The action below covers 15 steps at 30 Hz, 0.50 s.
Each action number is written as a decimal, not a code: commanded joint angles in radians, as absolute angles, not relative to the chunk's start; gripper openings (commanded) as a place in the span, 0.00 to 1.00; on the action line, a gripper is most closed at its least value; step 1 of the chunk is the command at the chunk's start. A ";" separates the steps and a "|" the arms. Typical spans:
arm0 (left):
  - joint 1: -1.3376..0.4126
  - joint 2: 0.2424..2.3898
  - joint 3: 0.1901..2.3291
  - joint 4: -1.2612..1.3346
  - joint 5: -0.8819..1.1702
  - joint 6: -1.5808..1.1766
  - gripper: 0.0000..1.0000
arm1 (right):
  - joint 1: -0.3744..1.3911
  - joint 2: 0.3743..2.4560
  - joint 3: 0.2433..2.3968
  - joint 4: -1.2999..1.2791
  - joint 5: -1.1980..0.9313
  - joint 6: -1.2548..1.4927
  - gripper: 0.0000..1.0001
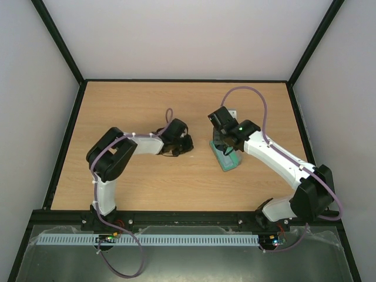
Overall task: Organize the sunglasses
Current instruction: Adjust the sunglasses case at the center of the board.
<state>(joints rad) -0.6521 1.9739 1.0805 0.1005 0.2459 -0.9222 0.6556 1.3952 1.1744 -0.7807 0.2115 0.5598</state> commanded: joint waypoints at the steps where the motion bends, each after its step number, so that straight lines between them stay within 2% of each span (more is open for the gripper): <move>1: -0.771 1.999 1.054 0.142 0.313 -0.954 0.02 | 0.644 1.406 1.172 -0.779 0.223 0.545 0.01; 6: -0.824 2.094 1.128 0.188 0.320 -0.993 0.02 | 0.640 1.401 1.143 -0.764 0.207 0.546 0.01; 15: -0.802 2.221 1.335 0.070 0.289 -0.946 0.02 | 0.640 1.397 1.094 -0.748 0.179 0.547 0.01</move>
<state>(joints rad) -0.8234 2.1754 1.3067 0.1909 0.3286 -0.9722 0.6426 1.3968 1.1149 -0.7704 0.1867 0.5568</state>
